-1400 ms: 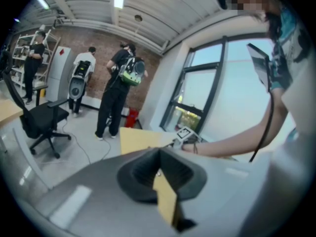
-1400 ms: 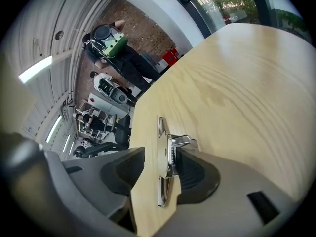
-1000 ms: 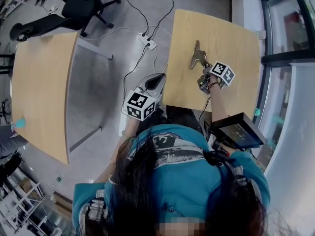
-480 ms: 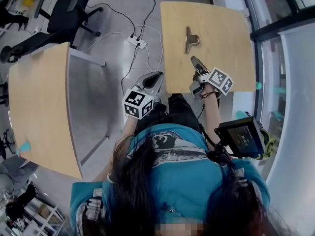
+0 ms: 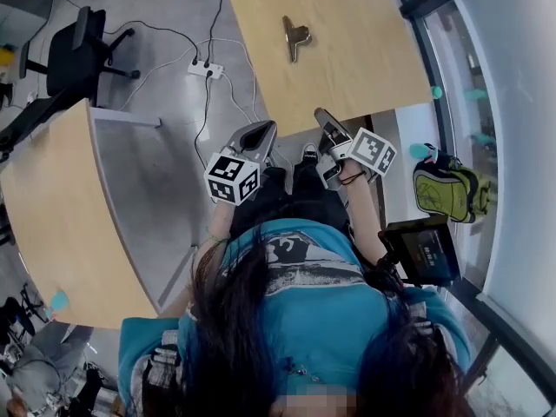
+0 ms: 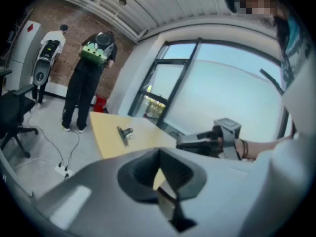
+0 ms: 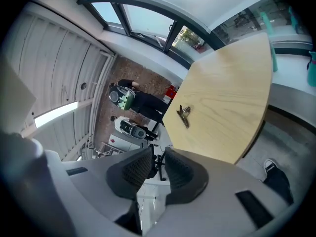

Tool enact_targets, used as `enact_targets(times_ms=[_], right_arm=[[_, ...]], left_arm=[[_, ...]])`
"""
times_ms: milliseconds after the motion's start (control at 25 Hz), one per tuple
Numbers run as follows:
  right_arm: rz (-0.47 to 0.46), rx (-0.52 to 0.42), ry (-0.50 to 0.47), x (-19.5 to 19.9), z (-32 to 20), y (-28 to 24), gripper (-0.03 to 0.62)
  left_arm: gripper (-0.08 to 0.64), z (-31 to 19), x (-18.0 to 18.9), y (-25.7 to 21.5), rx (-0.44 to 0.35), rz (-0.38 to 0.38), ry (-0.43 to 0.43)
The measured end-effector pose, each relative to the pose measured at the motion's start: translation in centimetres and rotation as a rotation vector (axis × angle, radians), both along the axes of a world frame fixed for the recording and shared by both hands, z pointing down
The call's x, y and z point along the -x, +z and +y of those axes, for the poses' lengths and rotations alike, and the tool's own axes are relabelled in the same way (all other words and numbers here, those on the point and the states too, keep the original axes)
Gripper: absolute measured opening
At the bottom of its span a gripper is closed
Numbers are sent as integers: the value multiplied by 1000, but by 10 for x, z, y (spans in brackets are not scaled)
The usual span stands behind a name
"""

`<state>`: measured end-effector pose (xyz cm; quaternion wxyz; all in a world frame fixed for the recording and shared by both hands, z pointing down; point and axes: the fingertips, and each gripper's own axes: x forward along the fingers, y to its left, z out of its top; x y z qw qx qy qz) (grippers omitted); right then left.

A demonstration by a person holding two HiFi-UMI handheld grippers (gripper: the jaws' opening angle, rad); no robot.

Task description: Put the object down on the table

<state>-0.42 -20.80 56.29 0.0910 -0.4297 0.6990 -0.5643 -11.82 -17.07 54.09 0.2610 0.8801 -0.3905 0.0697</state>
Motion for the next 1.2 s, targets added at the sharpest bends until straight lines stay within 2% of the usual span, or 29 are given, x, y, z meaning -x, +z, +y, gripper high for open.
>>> enact_targets(times_ms=[320, 600, 840, 1040, 1200], right_arm=[[18, 9, 8, -37, 38, 4, 38], [-20, 21, -36, -93, 89, -12, 32], [-29, 12, -126, -126, 134, -19, 29], [-22, 46, -177, -157, 176, -8, 28], [-34, 53, -210, -160, 198, -6, 27]], left_arm=[[3, 22, -42, -2, -17, -7, 24], [3, 65, -96, -17, -42, -25, -41], [3, 115, -144, -12, -47, -37, -90], [3, 167, -184, -7, -48, -90, -91], [3, 200, -190, -8, -45, -140, -106]])
